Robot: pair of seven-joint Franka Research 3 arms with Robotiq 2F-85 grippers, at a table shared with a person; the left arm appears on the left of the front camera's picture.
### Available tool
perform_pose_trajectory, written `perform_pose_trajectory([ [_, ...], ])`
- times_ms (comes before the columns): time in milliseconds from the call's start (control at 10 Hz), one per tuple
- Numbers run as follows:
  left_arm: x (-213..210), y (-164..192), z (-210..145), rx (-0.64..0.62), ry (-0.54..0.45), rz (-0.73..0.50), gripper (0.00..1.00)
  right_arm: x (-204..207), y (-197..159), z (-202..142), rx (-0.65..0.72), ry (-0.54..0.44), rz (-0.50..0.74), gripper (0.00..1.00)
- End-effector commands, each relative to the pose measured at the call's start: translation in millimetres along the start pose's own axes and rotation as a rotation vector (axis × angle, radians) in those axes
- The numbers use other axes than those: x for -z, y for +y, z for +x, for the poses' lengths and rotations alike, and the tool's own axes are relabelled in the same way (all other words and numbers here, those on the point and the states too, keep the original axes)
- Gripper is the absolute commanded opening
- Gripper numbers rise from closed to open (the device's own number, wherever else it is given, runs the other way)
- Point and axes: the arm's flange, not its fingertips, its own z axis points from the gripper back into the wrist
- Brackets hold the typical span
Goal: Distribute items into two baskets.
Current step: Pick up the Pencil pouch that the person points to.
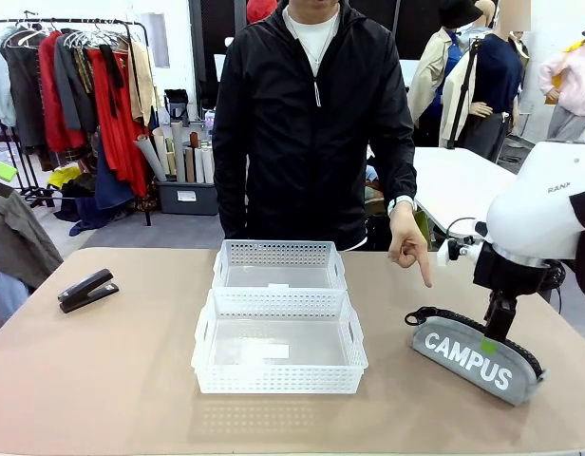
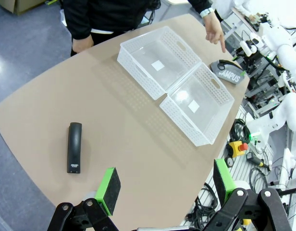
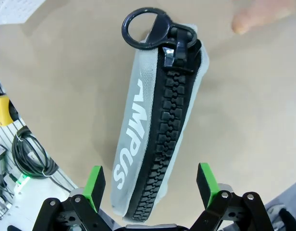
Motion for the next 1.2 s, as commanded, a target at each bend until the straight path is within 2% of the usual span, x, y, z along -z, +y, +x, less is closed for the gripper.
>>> perform_pose_trajectory([
  [0, 0, -1, 0, 0.002, -0.004, 0.002, 1.0, 13, -6, -9, -0.025, 0.0, -0.011, 1.0],
  [700, 0, -1, 0, 0.002, -0.004, 0.002, 1.0, 42, 0, -14, -0.048, -0.011, 0.05, 1.0],
  [1100, 0, -1, 0, 0.002, -0.004, 0.002, 1.0, 39, -1, -16, -0.051, -0.002, 0.069, 0.22],
])
